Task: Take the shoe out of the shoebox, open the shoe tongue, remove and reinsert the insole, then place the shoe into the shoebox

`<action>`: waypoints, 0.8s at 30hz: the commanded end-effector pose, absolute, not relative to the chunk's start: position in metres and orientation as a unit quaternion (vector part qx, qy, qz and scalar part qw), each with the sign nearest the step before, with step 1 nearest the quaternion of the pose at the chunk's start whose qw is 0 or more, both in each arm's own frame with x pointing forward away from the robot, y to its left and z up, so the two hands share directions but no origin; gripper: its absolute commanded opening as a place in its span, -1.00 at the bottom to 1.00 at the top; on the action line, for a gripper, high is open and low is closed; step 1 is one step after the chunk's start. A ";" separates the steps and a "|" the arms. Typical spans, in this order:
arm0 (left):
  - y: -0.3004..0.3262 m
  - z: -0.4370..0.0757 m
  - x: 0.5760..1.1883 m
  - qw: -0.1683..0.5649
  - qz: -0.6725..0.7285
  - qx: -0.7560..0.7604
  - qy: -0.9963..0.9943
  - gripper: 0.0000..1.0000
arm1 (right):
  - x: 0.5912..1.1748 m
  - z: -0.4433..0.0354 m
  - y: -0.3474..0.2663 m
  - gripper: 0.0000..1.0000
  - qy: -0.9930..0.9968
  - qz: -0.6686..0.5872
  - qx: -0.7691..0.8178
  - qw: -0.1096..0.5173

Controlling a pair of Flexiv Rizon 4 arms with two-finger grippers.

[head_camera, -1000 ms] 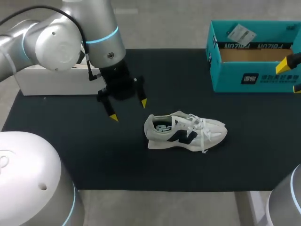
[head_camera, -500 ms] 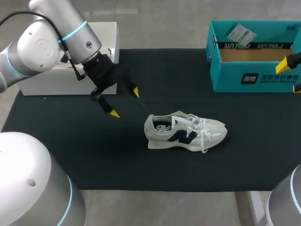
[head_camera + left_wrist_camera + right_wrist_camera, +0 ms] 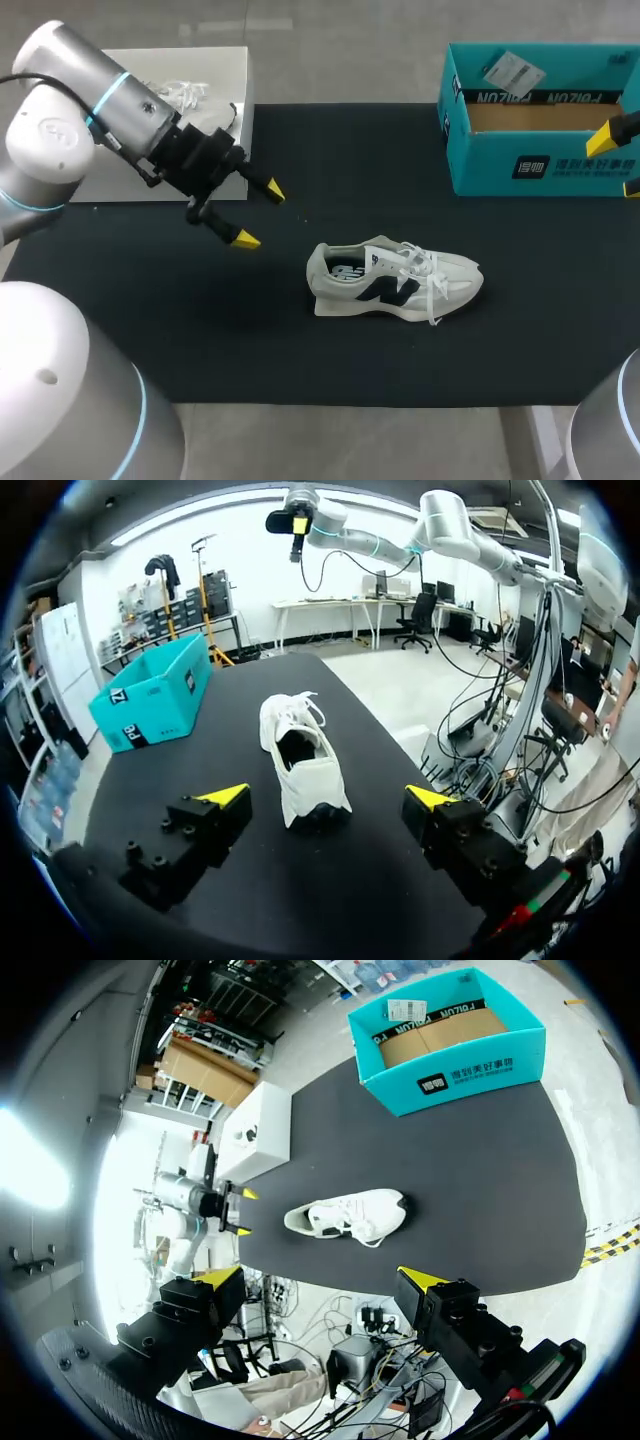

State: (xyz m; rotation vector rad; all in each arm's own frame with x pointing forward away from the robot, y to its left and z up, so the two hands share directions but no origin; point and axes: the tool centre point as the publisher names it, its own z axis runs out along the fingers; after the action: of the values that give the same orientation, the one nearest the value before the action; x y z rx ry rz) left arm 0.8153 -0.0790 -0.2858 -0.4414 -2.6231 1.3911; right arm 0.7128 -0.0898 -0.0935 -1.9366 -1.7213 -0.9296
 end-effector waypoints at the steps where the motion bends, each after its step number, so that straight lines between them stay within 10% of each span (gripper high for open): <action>1: -0.077 -0.309 0.808 0.057 0.554 -0.017 -0.830 1.00 | 0.715 -0.094 -0.090 1.00 -0.614 -0.330 -0.690 0.194; 24: -0.100 -0.360 0.800 -0.072 0.513 0.004 -0.855 1.00 | 0.715 -0.094 -0.090 1.00 -0.614 -0.330 -0.690 0.194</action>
State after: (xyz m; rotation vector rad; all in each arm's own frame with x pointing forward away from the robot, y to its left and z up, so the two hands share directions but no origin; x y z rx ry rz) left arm 0.8076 -0.1028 -0.3689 -0.0107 -2.7523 1.7383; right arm 0.7128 -0.0897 -0.0935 -1.9366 -1.7213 -0.9296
